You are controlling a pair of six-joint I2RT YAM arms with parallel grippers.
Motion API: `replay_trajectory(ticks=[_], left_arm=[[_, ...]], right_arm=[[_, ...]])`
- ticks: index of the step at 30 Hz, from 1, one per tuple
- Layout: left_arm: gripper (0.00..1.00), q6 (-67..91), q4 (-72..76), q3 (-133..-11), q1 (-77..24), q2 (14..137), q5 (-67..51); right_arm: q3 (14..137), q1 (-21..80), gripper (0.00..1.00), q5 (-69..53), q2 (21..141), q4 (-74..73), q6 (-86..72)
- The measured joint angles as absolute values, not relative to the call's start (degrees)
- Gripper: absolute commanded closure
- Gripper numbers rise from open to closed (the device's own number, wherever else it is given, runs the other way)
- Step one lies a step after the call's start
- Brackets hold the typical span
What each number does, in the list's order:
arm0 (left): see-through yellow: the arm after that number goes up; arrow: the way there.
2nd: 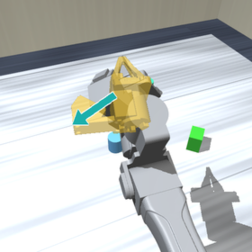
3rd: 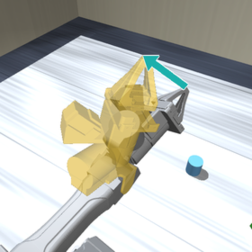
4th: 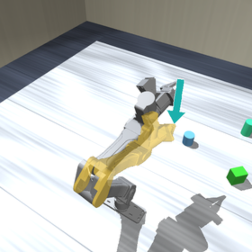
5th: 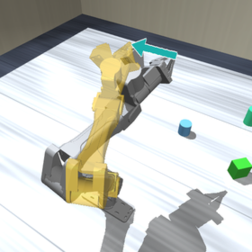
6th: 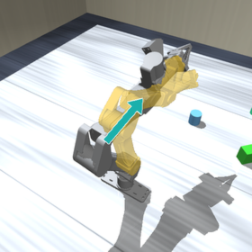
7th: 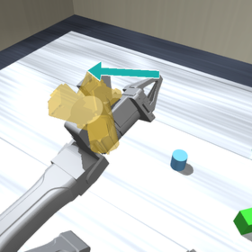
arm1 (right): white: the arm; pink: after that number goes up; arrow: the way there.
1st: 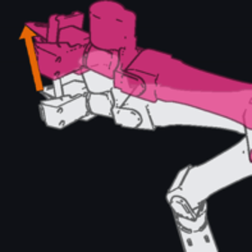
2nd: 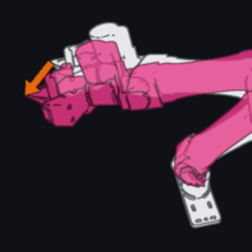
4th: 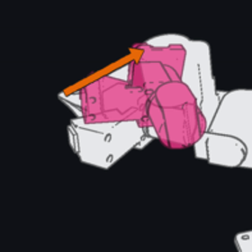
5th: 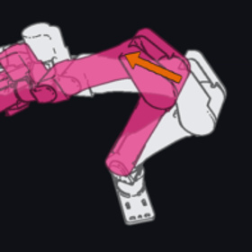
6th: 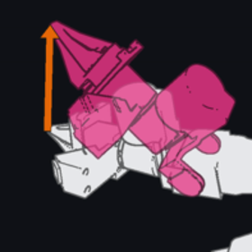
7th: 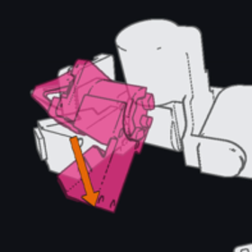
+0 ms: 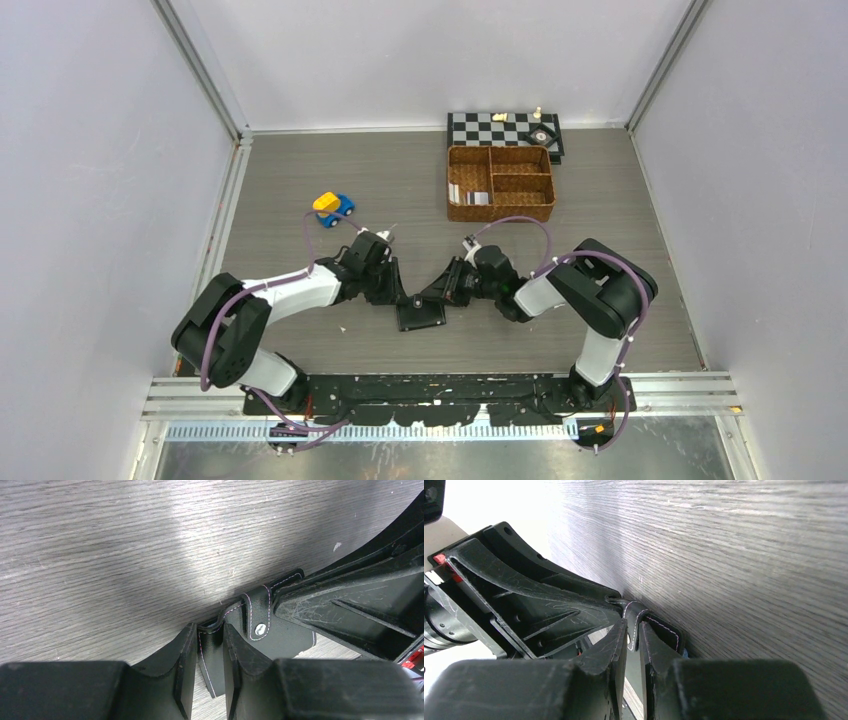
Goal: Put the credit cards into the card holder
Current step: Open the card holder at the center of the board.
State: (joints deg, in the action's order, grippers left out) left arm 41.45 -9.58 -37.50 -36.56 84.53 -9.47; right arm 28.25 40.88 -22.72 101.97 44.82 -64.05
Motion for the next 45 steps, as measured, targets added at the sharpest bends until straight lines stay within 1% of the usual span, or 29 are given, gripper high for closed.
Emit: replay_trajectory(ticks=[10,13,19,22,23,28,39,45], left_arm=[[0.82,41.47,-9.65,-37.47,-36.56,84.42,-9.3],[0.85,41.47,-9.63,-37.45,-36.58,84.36,-9.26],[0.86,41.5,-9.47,-37.26,-36.77,84.36,-8.93],[0.87,41.52,-9.3,-37.12,-36.86,84.25,-8.75],[0.87,41.54,-9.17,-36.99,-36.88,84.14,-8.62],[0.88,41.6,-8.1,-36.18,-37.56,83.61,-7.62],[0.9,41.85,-3.92,-32.86,-39.64,81.08,-4.27],[0.9,41.58,-1.93,-31.66,-40.84,80.53,-2.61]], right_arm=[[28.93,42.24,0.79,-20.71,103.2,45.74,-67.94],[29.26,42.68,0.81,-19.9,103.9,46.26,-70.13],[29.95,43.66,0.9,-17.78,103.98,44.49,-73.41],[30.04,43.86,0.99,-17.17,103.98,43.88,-74.83],[30.06,43.9,0.99,-16.99,103.98,43.64,-75.44],[30.94,44.31,0.99,-16.03,103.59,41.01,-78.04],[35.35,46.19,0.99,-10.81,99.57,25.82,-81.25],[36.58,46.46,1.0,-9.91,99.24,22.35,-83.48]])
